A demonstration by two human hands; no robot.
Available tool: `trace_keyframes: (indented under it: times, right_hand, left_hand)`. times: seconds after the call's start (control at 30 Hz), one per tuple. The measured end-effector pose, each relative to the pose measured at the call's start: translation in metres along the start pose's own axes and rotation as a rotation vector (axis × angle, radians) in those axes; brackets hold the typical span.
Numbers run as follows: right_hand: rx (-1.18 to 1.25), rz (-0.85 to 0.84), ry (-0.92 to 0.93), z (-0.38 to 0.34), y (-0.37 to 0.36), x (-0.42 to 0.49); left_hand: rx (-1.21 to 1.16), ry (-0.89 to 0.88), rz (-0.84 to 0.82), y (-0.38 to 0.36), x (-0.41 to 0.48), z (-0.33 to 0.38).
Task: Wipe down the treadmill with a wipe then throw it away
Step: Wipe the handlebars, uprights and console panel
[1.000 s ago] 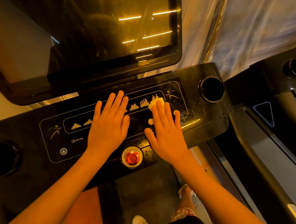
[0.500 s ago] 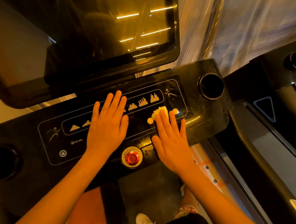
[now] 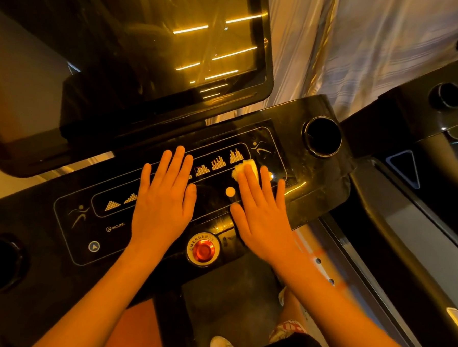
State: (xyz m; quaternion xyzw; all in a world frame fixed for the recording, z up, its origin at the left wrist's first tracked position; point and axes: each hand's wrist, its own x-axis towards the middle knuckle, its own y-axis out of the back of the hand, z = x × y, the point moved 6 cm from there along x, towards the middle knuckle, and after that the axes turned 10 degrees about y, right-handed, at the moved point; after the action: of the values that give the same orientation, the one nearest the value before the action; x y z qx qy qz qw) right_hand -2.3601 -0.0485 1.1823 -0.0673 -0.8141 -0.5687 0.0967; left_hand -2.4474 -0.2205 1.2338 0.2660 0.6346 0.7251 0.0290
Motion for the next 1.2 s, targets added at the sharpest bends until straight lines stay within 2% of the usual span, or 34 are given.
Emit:
trace_keyframes:
  times: [0.2, 0.43, 0.67, 0.87, 1.1, 1.2]
  right_hand:
    - [-0.048, 0.053, 0.036, 0.002, 0.027, 0.088]
    - [-0.017, 0.033, 0.056, 0.007, 0.017, 0.045]
    - [-0.040, 0.081, 0.045, 0.012, 0.030, 0.095]
    - [0.040, 0.064, 0.072, 0.008, 0.018, 0.041]
    - [0.050, 0.104, 0.029, 0.016, 0.041, 0.103]
    - [0.033, 0.086, 0.117, 0.017, 0.035, 0.067]
  left_hand:
    - [0.002, 0.002, -0.002, 0.000, 0.000, 0.000]
    - [-0.002, 0.010, -0.009, -0.001, -0.001, 0.000]
    - [0.001, 0.003, -0.007, 0.000, -0.001, 0.000]
    - [-0.023, 0.008, -0.010, 0.000, -0.001, 0.000]
    - [-0.015, -0.002, -0.003, 0.000, -0.001, 0.000]
    - [-0.020, -0.002, -0.007, 0.000, -0.001, -0.001]
